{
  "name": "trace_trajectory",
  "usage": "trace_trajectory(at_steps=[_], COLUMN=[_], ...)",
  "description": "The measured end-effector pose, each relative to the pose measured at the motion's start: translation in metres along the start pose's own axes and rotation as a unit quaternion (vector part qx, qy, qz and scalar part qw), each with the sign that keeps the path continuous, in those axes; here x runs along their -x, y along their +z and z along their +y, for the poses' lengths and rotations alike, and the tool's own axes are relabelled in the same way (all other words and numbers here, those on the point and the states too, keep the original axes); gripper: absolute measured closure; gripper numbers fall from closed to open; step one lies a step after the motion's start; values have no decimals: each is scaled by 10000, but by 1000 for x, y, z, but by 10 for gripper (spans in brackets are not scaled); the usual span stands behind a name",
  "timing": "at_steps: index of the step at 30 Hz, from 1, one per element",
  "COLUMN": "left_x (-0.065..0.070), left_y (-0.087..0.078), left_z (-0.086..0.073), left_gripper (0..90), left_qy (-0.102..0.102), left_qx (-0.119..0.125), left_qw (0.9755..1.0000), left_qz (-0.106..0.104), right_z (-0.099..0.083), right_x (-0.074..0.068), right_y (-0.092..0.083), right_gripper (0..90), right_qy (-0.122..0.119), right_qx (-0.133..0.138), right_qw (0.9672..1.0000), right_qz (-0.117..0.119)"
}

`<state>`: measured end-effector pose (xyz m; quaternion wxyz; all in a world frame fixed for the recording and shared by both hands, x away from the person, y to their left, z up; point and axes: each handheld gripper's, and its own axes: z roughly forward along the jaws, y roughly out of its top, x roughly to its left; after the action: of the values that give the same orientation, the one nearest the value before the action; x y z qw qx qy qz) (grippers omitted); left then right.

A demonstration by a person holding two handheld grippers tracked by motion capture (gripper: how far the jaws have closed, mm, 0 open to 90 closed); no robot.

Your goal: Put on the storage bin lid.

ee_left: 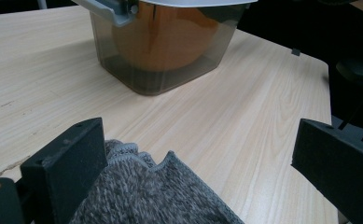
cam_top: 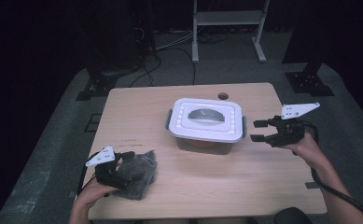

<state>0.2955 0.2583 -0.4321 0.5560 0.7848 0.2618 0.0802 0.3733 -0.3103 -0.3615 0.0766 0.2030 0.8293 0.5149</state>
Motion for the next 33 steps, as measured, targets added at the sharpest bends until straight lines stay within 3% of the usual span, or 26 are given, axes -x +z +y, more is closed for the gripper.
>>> trace_trajectory(at_steps=[33], left_x=[1], left_y=[2], left_z=[1], left_gripper=[21], left_qy=[29], left_qx=[-43], left_qw=[10000], left_qz=[-15], right_z=[-65], right_x=[-13], right_y=[-10], right_gripper=[300], right_qy=[630], right_qx=[-3], right_qw=[9980], right_qz=[-98])
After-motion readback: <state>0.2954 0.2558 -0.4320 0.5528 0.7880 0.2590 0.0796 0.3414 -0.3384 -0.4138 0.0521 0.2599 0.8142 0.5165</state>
